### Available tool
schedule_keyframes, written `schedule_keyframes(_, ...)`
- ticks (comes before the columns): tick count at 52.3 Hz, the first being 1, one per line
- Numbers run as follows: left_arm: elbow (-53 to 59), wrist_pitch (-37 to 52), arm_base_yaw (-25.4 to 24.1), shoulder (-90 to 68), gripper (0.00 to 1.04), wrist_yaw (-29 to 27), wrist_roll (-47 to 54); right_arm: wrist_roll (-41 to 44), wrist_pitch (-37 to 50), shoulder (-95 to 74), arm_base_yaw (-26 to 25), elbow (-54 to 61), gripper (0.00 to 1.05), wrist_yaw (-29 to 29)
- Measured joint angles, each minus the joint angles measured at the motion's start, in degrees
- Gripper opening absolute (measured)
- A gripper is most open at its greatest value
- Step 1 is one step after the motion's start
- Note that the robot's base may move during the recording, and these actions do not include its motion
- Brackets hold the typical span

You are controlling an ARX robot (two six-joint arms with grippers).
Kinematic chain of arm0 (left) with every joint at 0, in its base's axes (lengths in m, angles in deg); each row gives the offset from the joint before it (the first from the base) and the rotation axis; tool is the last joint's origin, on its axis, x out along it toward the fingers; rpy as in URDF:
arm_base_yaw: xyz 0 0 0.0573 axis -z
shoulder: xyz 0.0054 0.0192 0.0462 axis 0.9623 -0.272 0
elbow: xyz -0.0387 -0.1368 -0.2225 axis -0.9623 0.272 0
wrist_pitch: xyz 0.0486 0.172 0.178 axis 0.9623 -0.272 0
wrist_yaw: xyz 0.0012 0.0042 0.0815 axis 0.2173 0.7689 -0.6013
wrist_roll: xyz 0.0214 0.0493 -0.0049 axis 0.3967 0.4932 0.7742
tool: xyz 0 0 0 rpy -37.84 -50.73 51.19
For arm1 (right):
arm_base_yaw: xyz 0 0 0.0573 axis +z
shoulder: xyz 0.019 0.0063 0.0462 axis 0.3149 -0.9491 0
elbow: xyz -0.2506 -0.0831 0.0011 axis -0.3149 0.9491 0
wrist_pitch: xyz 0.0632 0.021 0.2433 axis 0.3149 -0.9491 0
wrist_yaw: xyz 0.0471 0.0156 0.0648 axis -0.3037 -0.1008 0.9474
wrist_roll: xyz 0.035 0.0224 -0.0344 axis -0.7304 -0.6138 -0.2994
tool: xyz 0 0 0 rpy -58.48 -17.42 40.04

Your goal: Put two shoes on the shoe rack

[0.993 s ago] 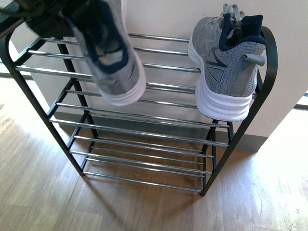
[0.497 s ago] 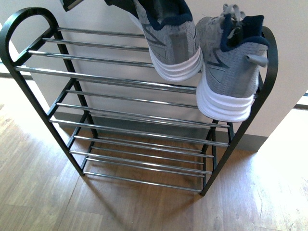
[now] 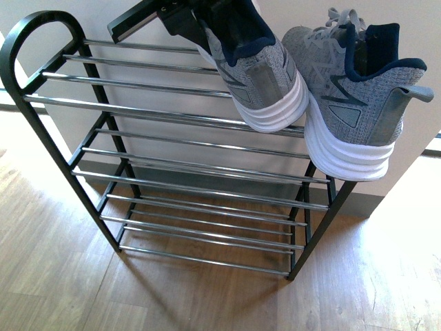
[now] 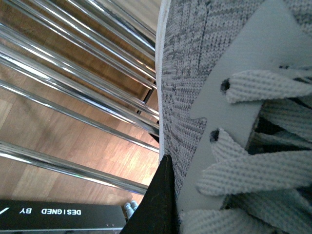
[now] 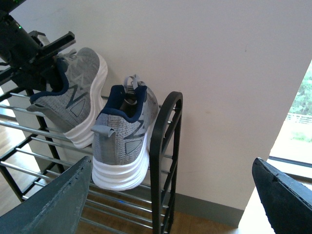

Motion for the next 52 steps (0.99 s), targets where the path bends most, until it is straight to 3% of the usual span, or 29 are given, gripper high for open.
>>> schedule_keyframes(17, 0.5, -4.8, -1.9, -0.2, 0.02, 2.0, 6.9, 0.0, 0.0, 0.0, 0.0, 0.0, 0.96, 0.0)
schedule_keyframes(34, -13.2, -14.4, -3.4, -6.5, 0.02, 0.1, 24.5, 0.0, 0.0, 0.0, 0.0, 0.0, 0.96, 0.0)
schedule_keyframes(52, -27.3, -20.5, -1.2, -14.4, 0.02, 0.5, 29.0, 0.0, 0.0, 0.0, 0.0, 0.0, 0.96, 0.0)
